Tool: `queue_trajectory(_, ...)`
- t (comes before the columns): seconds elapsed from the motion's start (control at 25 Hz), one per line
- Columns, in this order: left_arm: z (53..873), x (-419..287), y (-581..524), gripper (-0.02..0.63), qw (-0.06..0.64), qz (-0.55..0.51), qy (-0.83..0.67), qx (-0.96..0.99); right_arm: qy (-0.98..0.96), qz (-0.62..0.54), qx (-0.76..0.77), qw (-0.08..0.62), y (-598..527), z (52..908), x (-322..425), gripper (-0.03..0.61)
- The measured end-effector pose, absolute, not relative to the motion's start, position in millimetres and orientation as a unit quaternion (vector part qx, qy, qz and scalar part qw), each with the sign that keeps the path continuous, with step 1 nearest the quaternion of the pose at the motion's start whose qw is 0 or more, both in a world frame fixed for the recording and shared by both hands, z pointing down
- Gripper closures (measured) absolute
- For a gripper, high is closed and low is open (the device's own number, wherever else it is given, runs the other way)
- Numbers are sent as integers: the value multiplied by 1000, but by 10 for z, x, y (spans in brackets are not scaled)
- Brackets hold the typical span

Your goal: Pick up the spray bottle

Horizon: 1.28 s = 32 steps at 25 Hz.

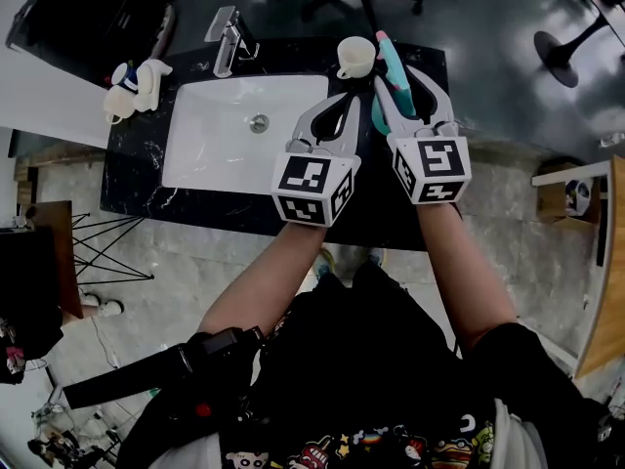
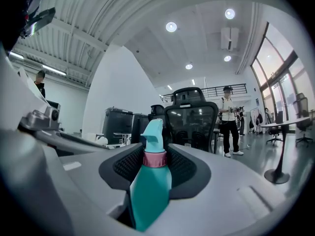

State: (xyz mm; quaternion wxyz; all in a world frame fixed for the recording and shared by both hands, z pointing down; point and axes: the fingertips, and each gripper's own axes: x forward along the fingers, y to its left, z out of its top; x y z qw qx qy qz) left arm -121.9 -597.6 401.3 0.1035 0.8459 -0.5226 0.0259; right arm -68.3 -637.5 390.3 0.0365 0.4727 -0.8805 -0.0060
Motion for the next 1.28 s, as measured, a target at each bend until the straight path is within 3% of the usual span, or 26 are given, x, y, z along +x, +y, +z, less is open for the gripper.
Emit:
queue_trajectory(0.4, 3641, -1167, -5710, 614, 74, 6, -494, 866, -865, -41, 501, -3, -5812, 3261, -515, 402)
queue_trajectory(1.28, 3185, -903, -5061, 614, 41, -22, -435, 899, -832, -40, 554, -5, -4828, 3018, -165, 403)
